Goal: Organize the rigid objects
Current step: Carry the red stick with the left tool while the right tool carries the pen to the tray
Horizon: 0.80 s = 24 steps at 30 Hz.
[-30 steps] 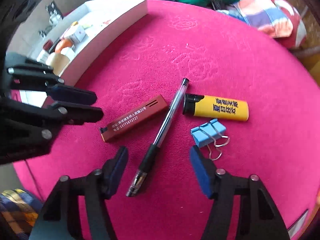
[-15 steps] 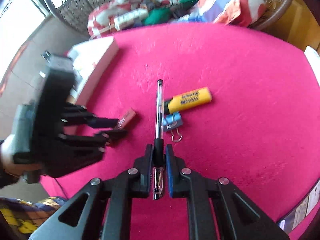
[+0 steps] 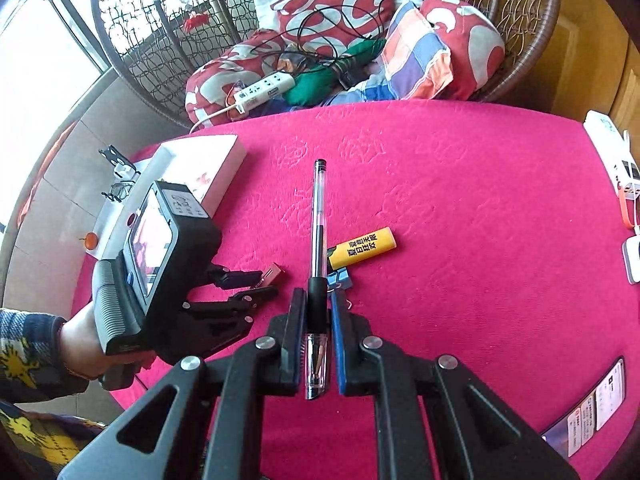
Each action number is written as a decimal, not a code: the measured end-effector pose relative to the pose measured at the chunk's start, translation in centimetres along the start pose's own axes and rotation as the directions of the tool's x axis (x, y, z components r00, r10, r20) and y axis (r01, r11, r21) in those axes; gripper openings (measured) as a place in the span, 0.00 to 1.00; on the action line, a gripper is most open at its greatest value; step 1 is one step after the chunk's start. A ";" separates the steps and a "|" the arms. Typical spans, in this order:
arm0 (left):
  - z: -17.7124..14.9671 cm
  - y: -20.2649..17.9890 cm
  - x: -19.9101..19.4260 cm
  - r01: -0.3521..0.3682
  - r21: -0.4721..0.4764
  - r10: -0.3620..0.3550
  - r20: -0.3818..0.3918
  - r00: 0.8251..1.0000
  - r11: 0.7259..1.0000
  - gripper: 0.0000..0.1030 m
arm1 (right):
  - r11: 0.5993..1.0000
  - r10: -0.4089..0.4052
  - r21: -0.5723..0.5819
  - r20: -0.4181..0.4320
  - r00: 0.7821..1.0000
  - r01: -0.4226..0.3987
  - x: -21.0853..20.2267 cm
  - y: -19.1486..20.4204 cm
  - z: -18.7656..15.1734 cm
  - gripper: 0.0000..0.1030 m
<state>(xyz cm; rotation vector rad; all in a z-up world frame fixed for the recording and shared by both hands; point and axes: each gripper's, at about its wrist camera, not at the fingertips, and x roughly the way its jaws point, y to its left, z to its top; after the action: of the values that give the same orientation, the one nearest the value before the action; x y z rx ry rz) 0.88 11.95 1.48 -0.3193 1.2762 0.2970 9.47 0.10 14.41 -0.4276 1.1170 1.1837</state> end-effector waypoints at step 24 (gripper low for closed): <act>0.3 5.9 -22.7 -0.004 -0.204 0.110 0.509 0.854 0.979 0.16 | 0.985 0.154 -0.116 0.298 0.942 -0.125 -7.8 6.3 7.1 0.10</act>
<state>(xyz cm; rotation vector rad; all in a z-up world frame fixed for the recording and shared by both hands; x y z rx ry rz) -7.13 16.58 23.05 -0.3400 0.7203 0.5247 7.43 3.95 25.92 -0.2287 0.8339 1.3801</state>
